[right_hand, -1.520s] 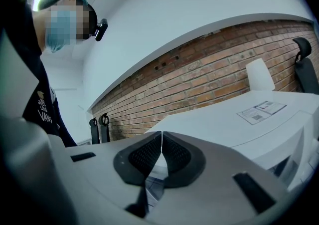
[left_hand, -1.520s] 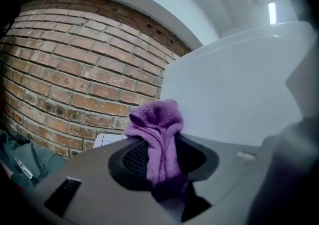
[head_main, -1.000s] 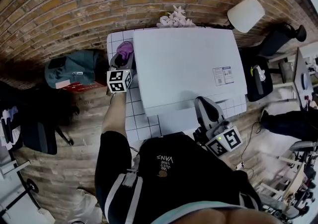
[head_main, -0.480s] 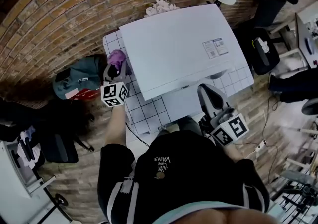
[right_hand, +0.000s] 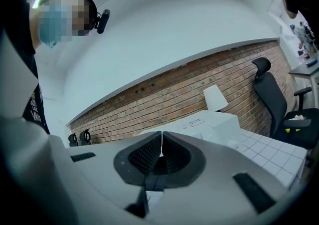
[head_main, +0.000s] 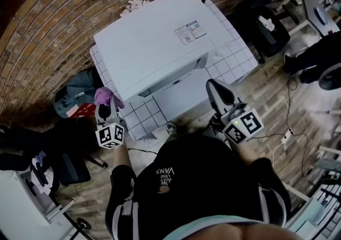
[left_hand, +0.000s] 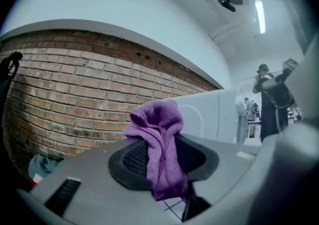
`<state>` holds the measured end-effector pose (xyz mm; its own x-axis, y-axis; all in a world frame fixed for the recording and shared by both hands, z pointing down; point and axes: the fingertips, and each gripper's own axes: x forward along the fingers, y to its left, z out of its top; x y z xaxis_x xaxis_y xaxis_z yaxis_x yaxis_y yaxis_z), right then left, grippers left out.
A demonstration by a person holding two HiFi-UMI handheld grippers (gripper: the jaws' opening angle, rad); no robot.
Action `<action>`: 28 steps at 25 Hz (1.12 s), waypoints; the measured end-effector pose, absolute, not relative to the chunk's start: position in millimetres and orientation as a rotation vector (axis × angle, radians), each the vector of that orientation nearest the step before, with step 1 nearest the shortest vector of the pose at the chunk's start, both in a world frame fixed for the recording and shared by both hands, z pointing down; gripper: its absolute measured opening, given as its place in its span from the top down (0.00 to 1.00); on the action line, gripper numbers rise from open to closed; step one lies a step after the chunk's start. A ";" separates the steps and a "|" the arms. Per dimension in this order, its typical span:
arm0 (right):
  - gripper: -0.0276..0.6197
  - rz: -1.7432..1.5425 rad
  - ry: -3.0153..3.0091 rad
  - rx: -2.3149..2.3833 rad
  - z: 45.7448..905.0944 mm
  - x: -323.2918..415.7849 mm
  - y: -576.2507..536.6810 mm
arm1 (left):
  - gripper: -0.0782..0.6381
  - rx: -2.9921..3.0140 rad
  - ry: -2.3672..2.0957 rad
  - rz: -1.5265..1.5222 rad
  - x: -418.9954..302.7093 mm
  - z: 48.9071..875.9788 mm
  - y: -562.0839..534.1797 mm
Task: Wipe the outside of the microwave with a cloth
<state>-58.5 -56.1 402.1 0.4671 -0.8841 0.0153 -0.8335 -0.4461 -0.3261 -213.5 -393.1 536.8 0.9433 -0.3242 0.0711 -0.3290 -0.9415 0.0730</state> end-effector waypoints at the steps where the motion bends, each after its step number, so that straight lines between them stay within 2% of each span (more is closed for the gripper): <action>1: 0.95 -0.268 1.475 -2.438 402.6 -54.4 -45.5 | 0.69 3.013 -0.538 0.083 -219.6 531.1 -382.3; 8: 0.95 -0.298 1.598 -2.336 404.2 -24.0 34.1 | 0.69 3.009 -0.731 0.045 -239.7 493.4 -281.4; 12: 0.95 -0.308 1.688 -2.295 407.8 -2.7 82.1 | 0.69 3.041 -0.727 0.053 -218.2 486.1 -202.4; 22: 0.95 -0.285 1.687 -2.339 427.8 45.3 182.4 | 0.69 3.117 -0.276 -0.007 -68.9 471.9 -18.1; 28: 0.95 -0.308 1.551 -2.411 447.0 85.7 224.8 | 0.69 3.076 0.029 -0.027 25.4 467.9 55.9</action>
